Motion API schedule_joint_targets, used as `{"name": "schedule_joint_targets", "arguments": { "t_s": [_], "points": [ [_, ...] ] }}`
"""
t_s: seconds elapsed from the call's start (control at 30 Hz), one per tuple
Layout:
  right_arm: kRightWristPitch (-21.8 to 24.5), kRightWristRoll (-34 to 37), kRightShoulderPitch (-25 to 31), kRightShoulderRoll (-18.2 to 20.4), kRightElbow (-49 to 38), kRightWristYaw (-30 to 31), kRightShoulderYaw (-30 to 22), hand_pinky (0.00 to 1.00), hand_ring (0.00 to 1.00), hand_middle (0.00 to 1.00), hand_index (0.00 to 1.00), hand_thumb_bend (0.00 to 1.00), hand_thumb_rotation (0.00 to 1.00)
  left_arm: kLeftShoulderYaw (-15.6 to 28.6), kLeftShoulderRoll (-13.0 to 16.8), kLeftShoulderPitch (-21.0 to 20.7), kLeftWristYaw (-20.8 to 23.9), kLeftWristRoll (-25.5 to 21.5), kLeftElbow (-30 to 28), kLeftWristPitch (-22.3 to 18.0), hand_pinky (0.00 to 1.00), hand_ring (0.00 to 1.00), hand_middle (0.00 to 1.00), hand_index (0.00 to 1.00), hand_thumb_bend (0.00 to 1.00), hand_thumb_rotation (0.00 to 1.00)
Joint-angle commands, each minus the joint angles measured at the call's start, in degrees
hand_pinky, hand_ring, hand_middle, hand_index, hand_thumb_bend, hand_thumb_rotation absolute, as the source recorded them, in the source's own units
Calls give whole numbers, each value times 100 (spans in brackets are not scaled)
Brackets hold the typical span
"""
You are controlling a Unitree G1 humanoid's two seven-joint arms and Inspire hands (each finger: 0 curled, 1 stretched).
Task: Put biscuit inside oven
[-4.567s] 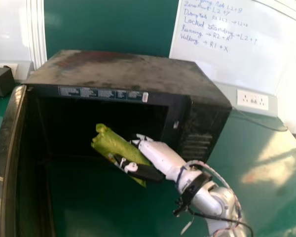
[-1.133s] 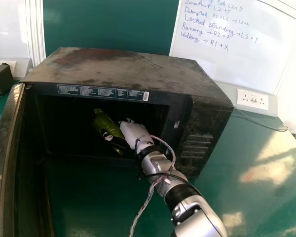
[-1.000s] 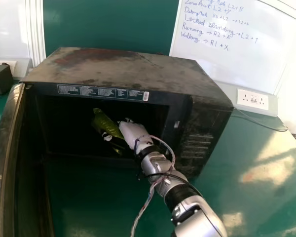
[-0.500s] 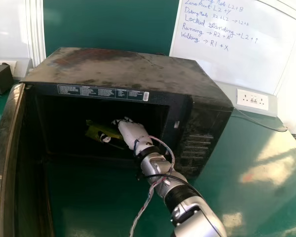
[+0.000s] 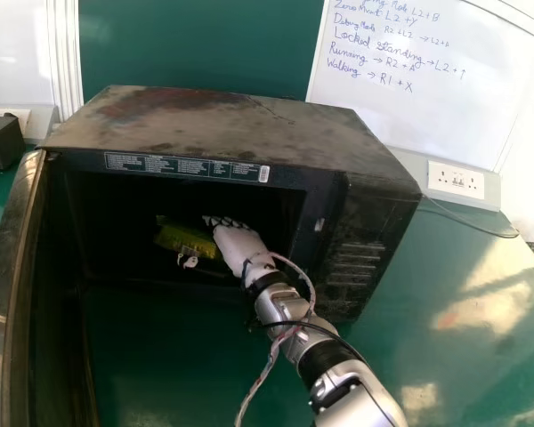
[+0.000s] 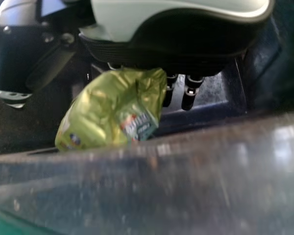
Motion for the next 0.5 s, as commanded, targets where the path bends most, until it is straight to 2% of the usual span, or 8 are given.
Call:
{"name": "schedule_joint_targets", "arguments": {
  "t_s": [0.0,0.17,0.33,0.4,0.47],
  "points": [
    [-157,71,137,-106,-117,-72,-39,100,100,100,100,92,86,-12,-152,-71,20,8,53,-75,92,87,90,93,80,100],
    [-610,128,355,-321,-391,-288,-69,100,100,100,100,92,87,-36,-126,-48,20,-17,34,-36,94,88,91,93,81,100],
    [-1127,213,717,-659,-891,-553,-167,100,100,100,100,90,86,-30,-59,-91,7,-50,72,-53,86,89,91,92,79,100],
    [-1241,260,910,-812,-1153,-549,-235,100,100,100,100,89,86,-64,-35,-73,1,-91,59,-18,82,86,89,91,80,100],
    [-1316,320,1133,-984,-1483,-438,-306,100,100,100,100,90,85,-90,-26,-52,-1,-117,35,11,82,86,89,92,79,100]
  ]
}}
